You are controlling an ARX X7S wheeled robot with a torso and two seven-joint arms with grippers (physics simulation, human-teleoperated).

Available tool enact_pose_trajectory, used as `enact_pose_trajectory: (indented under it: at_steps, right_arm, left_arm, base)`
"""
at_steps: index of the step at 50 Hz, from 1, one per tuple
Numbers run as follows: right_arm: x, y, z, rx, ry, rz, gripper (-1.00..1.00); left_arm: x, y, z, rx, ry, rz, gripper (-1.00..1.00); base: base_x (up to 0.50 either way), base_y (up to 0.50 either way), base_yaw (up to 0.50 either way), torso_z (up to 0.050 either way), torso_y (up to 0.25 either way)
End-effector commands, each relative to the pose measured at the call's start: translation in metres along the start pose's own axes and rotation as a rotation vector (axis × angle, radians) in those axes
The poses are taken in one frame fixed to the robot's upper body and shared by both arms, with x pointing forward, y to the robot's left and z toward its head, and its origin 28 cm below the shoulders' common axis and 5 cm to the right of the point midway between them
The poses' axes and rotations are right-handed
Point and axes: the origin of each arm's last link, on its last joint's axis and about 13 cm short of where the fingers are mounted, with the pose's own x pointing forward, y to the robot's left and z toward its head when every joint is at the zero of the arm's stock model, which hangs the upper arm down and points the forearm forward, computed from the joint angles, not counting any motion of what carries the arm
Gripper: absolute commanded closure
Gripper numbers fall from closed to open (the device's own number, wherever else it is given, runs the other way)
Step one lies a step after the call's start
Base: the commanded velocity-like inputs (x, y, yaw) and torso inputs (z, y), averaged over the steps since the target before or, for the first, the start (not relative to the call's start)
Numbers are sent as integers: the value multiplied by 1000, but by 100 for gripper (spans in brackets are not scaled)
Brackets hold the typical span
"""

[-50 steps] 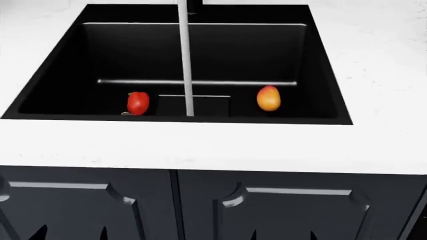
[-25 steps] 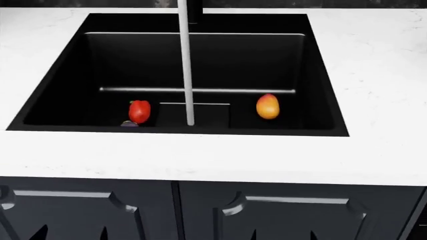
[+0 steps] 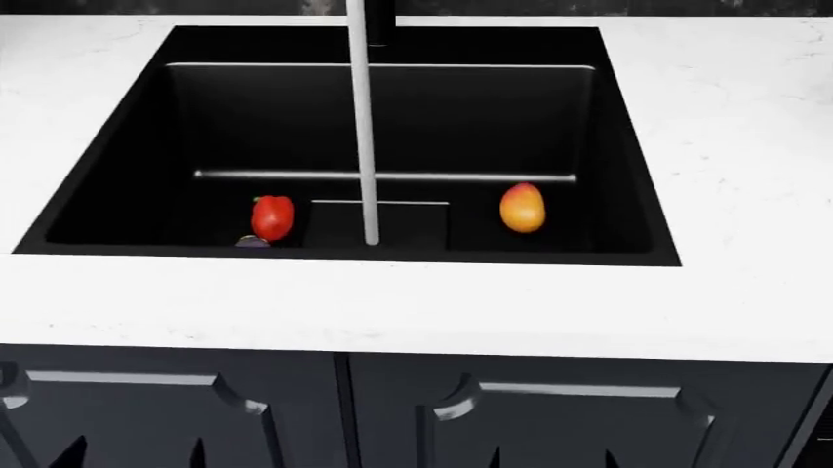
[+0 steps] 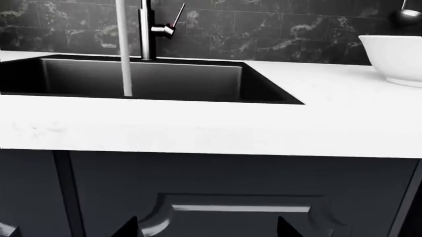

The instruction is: Pick the eggplants and mangos from the sink and place them in one bowl. Place the bell pepper in the other bowl. Then turn off the sink faucet.

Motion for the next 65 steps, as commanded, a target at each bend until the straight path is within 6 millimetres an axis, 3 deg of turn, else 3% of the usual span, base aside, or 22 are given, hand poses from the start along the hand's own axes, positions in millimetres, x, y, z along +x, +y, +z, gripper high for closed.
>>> enact_pose_trajectory:
  at_steps: [1, 4, 7, 8, 9, 11, 13, 18, 23, 30, 33, 42, 65]
  right_arm:
    - [0, 2, 3, 58, 10, -14, -100]
    - [3, -1, 24, 17, -9, -7, -100]
    - [10, -8, 55, -25, -24, 14, -100]
    - [12, -10, 65, -31, -9, 35, -100]
    - [16, -12, 74, -34, -12, 36, -100]
    - [21, -17, 93, -40, -41, 35, -100]
    - [28, -26, 121, -76, -63, 51, -100]
    - [47, -42, 163, -58, -33, 67, -100]
    - [59, -50, 196, -19, -36, 64, -100]
    - [110, -75, 243, -3, 11, 112, -100]
    - [120, -80, 245, 24, 34, 135, -100]
    - [114, -82, 227, 46, 103, 138, -100]
    - [109, -83, 212, 36, 152, 140, -100]
  left_arm:
    - [-3, 1, 4, 16, -13, 31, -100]
    - [-1, 1, 19, 53, -48, 49, -100]
    - [4, -3, 51, -18, -36, 14, -100]
    - [7, -5, 64, -120, 21, -5, -100]
    - [11, -7, 75, -23, -13, -7, -100]
    - [15, -8, 93, -117, 28, -39, -100]
    - [21, -6, 115, -57, -36, -65, -100]
    - [38, -2, 148, -7, -5, -107, -100]
    - [67, 6, 180, 7, 51, -114, -100]
    - [124, 2, 217, 64, 118, -139, -100]
    - [135, 1, 225, 12, 163, -163, -100]
    - [145, 8, 231, 56, 196, -156, -100]
    - [136, 12, 215, 33, 275, -162, -100]
  base:
    - [0, 0, 0, 0, 0]
    - [0, 0, 0, 0, 0]
    - [0, 0, 0, 0, 0]
    - [0, 0, 0, 0, 0]
    - [0, 0, 0, 0, 0]
    - [0, 0, 0, 0, 0]
    - [0, 0, 0, 0, 0]
    - [0, 0, 0, 0, 0]
    - [0, 0, 0, 0, 0]
    - [0, 0, 0, 0, 0]
    - [0, 0, 0, 0, 0]
    - [376, 61, 0, 0, 0]
    - [500, 54, 0, 0, 0]
